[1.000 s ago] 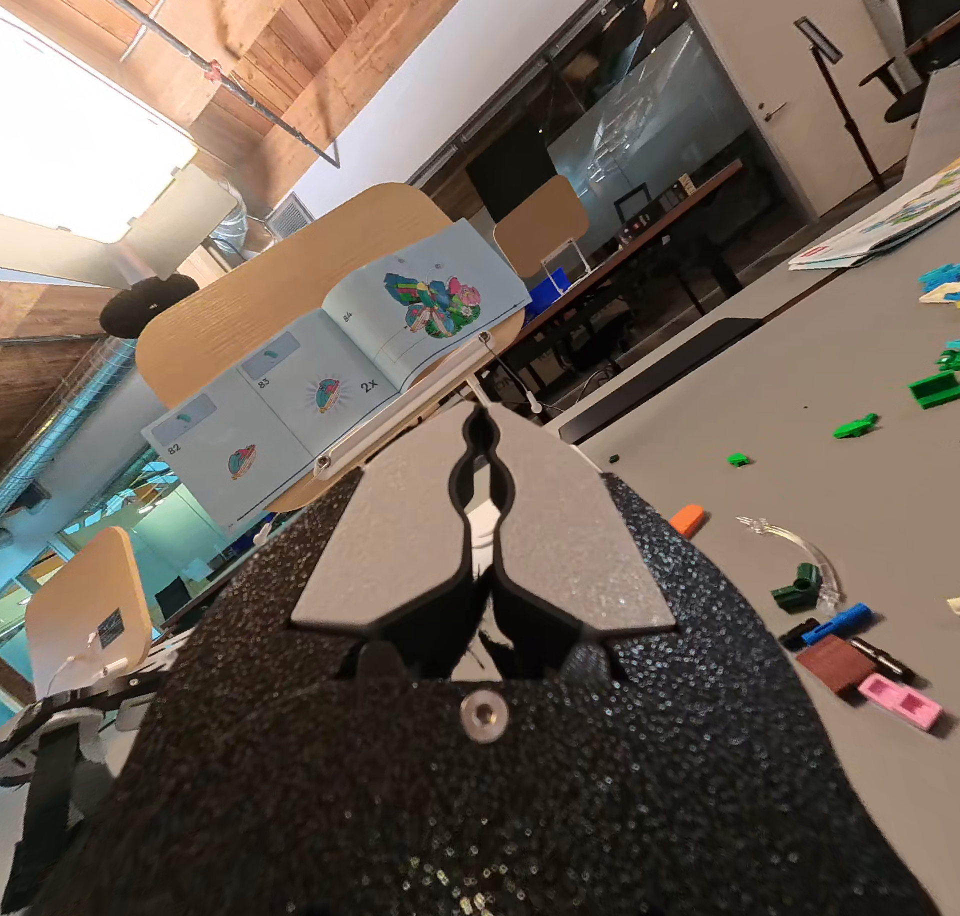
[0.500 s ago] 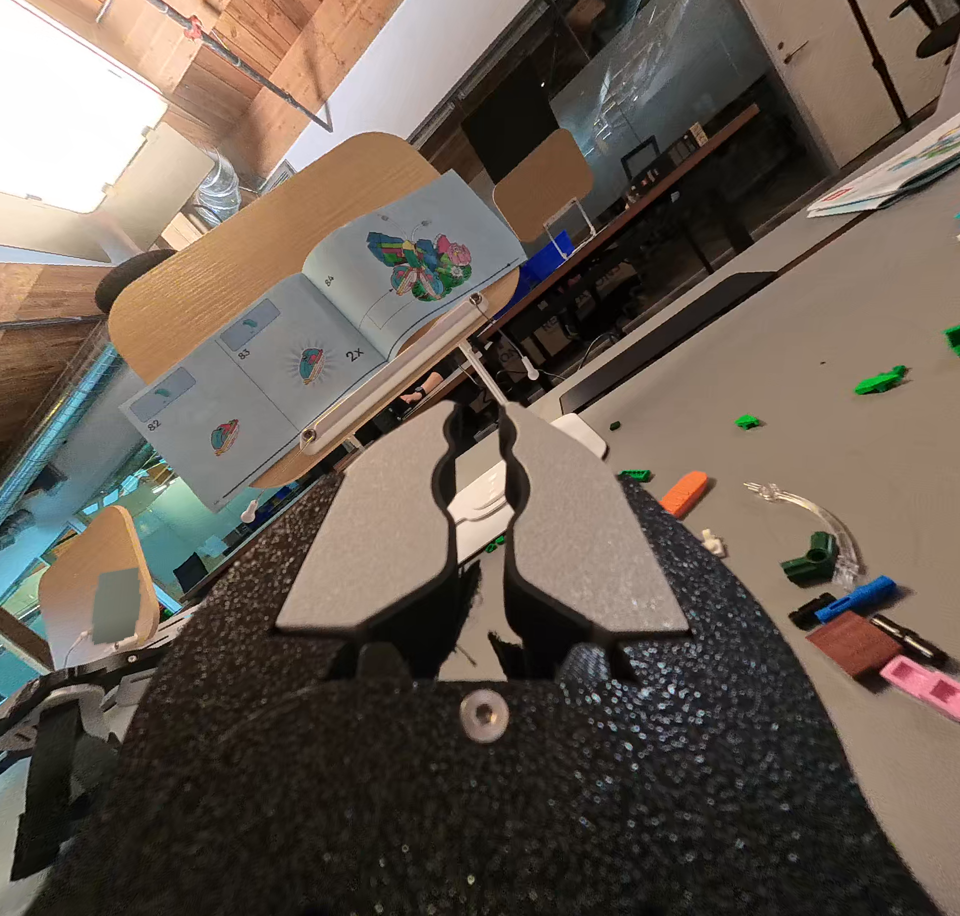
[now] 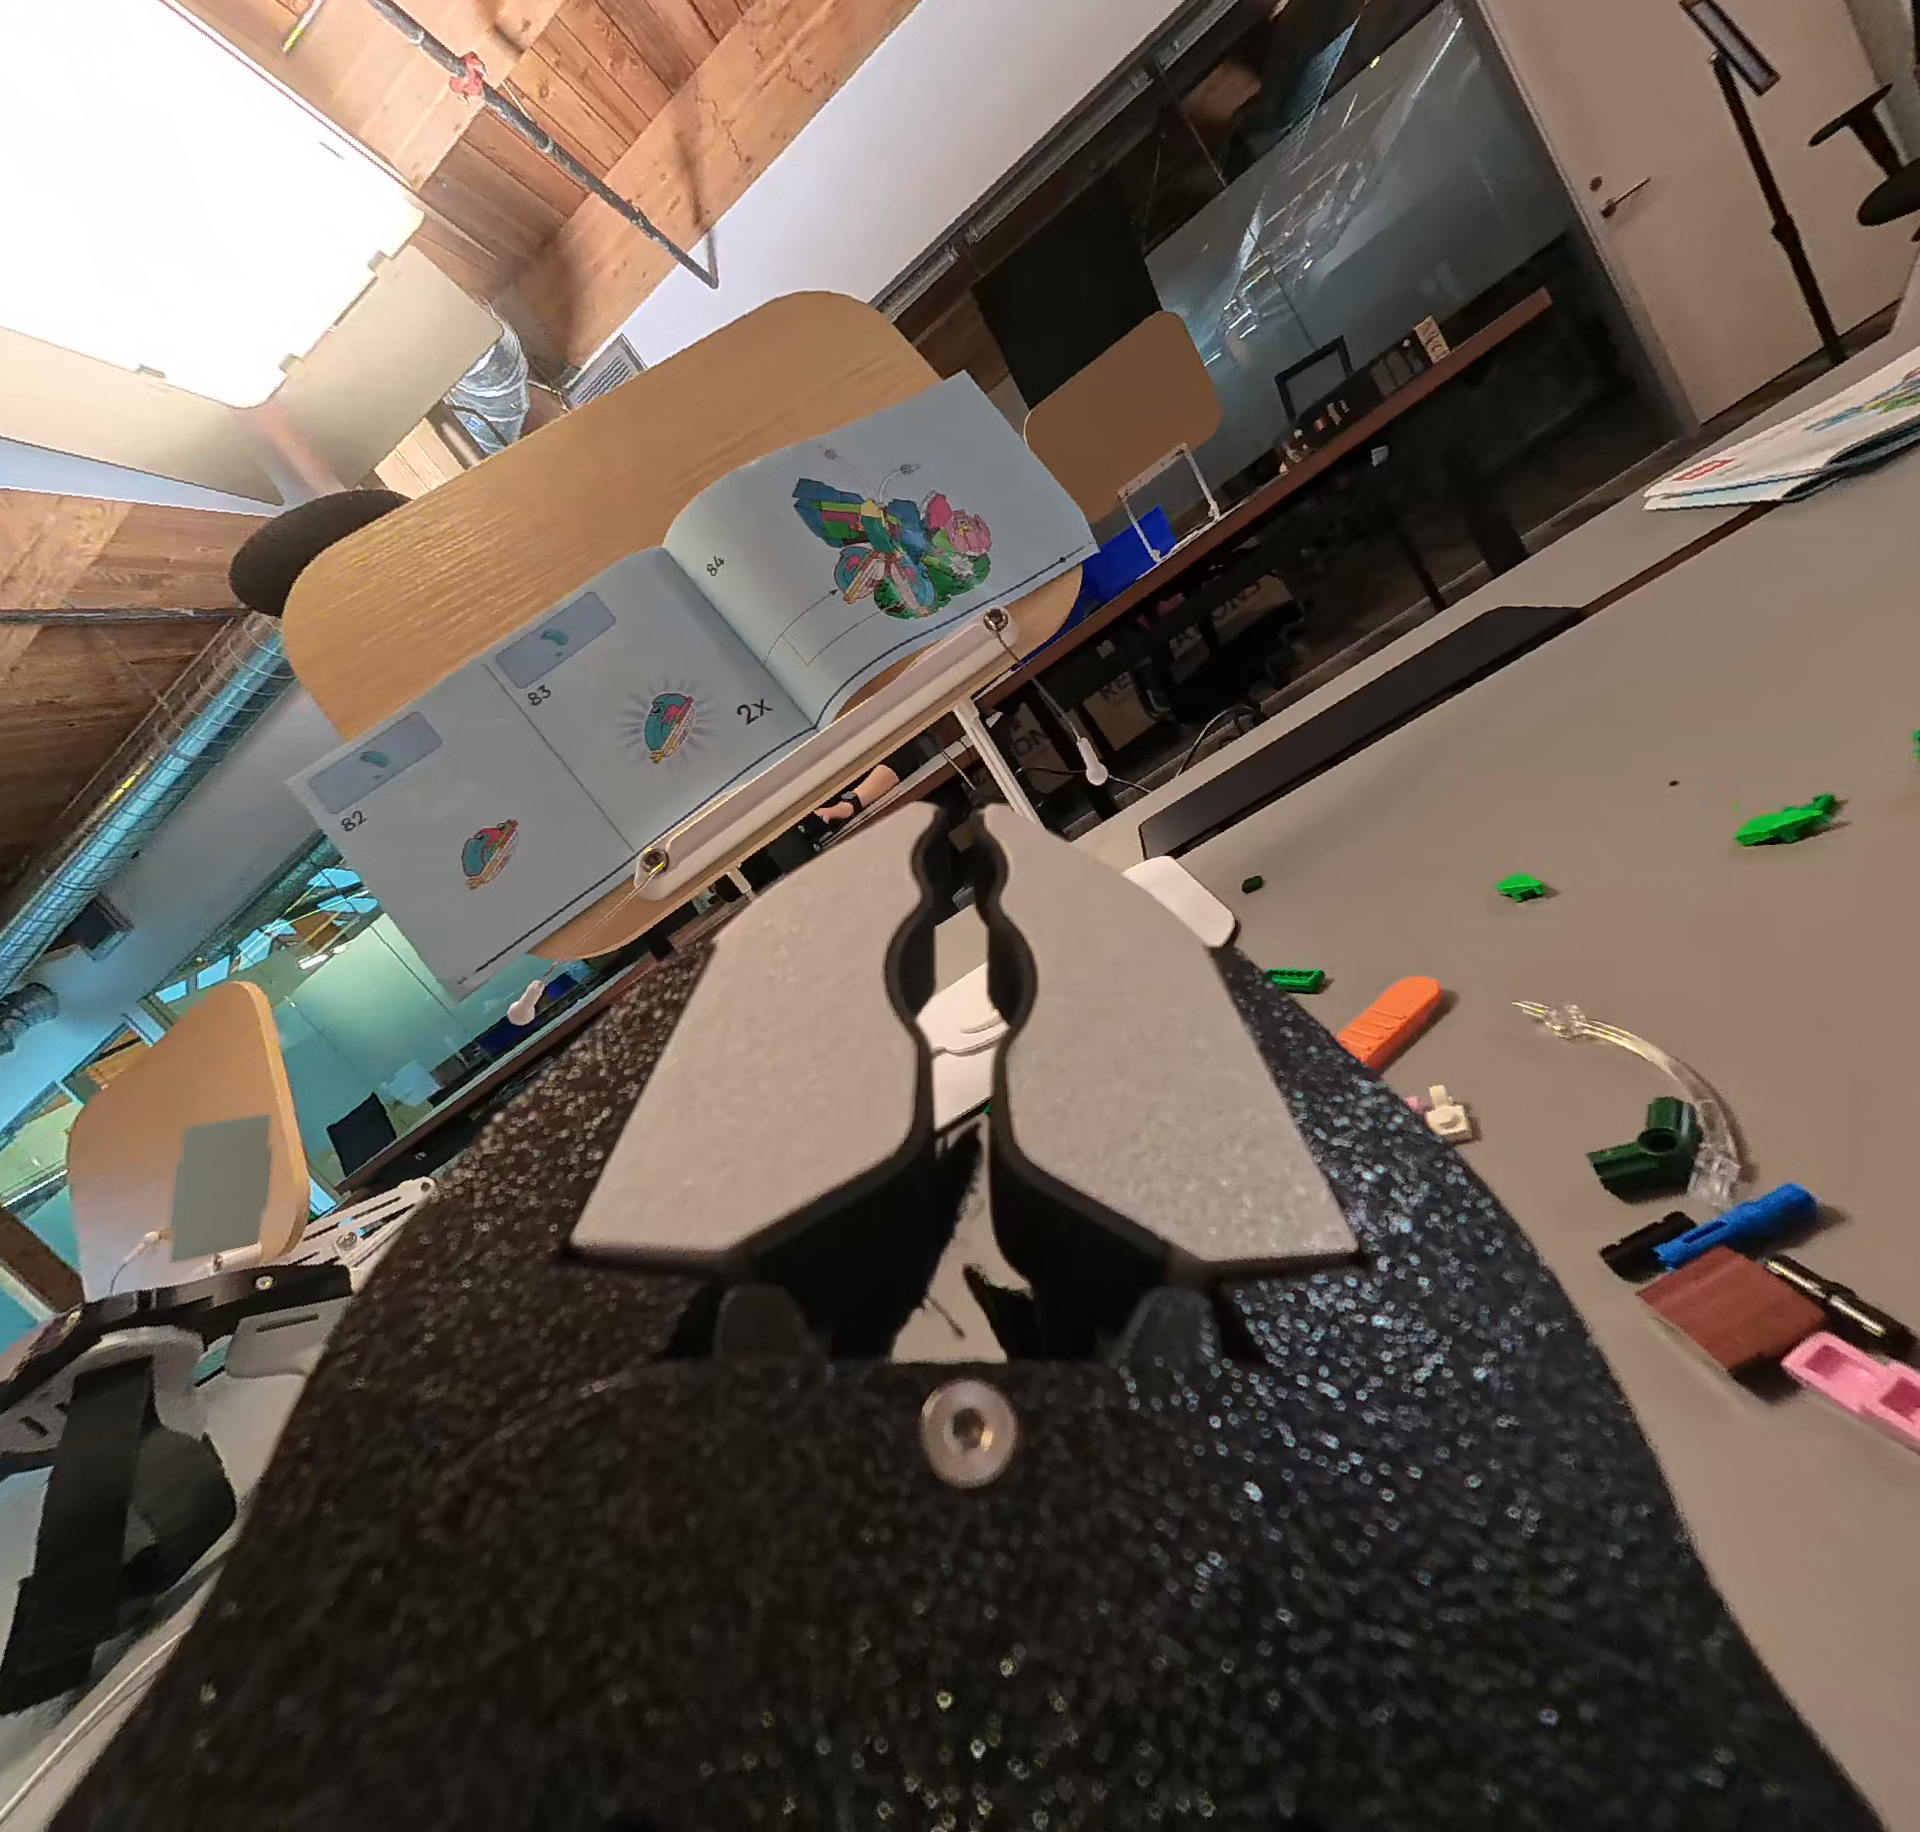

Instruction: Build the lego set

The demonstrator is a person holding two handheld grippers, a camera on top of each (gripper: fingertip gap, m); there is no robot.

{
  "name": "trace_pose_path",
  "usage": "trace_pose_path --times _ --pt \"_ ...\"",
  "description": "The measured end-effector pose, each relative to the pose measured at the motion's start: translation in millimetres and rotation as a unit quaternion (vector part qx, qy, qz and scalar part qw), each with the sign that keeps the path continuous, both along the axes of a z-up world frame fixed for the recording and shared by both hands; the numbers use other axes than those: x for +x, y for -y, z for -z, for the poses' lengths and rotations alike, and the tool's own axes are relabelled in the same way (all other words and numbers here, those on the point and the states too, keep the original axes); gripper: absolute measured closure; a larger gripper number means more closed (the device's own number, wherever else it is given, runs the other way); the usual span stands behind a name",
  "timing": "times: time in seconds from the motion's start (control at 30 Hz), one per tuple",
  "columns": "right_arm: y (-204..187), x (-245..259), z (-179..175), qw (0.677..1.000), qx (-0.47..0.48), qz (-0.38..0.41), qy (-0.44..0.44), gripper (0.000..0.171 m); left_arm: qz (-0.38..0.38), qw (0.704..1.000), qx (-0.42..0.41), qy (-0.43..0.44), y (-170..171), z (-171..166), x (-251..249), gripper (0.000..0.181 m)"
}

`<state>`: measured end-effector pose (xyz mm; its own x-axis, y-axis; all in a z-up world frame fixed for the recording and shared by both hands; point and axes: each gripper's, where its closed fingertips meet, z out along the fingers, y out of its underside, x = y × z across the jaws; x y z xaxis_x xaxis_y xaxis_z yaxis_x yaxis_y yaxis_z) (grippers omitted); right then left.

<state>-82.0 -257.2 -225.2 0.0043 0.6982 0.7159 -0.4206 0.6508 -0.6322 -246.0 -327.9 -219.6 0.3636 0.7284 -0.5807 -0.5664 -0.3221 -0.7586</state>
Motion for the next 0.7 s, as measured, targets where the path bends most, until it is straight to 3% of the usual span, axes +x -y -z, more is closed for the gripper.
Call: trace_pose_path --times 0.7 --pt "-7.5 5.5 -4.5 1.000 -0.008 0.012 -0.007 0.171 0.034 0.999 -0.005 0.004 -5.7 2.0 6.5 0.181"
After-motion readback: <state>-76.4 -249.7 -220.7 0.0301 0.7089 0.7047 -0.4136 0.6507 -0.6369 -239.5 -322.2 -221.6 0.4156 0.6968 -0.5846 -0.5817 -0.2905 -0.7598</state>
